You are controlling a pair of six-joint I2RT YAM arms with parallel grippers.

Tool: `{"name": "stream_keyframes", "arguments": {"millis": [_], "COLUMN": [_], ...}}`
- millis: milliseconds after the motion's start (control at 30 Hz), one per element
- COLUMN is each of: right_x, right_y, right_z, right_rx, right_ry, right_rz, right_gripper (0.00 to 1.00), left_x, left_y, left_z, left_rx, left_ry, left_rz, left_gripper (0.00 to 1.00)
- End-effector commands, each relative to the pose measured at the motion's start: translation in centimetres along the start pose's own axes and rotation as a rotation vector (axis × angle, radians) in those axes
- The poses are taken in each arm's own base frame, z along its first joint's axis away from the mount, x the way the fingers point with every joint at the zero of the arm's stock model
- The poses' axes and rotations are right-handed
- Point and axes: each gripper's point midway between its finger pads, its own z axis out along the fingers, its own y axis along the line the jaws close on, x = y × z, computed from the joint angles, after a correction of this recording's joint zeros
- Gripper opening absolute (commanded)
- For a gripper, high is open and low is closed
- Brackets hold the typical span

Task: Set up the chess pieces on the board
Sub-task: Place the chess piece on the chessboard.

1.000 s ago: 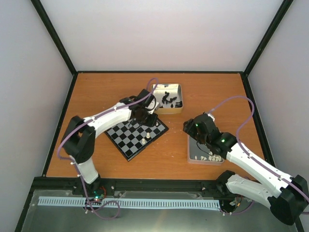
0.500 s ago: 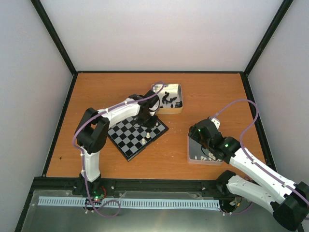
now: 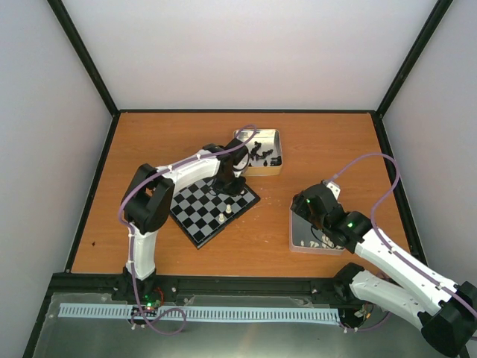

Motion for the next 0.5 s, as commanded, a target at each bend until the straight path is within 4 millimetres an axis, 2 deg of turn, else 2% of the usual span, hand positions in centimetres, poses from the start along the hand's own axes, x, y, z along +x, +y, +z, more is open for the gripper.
{"name": "stream_keyframes", "arguments": {"millis": [0,467], "right_x": [-0.8,-0.7], "right_y": [-0.6,-0.9], "right_z": [-0.3,-0.1], "right_rx": [0.017,0.031], "right_ry": [-0.048,-0.046], "right_rz": [0.017,0.017], "right_gripper": [0.67,0.67], "left_x": [-0.7,0.5], "left_y": [-0.2,-0.1], "left_z": [-1.0,-1.0], "left_rx": [0.017,0.021], "left_ry": [-0.018,0.008], "left_rz": [0.002,-0.003], "left_gripper": [0.03,0.01]}}
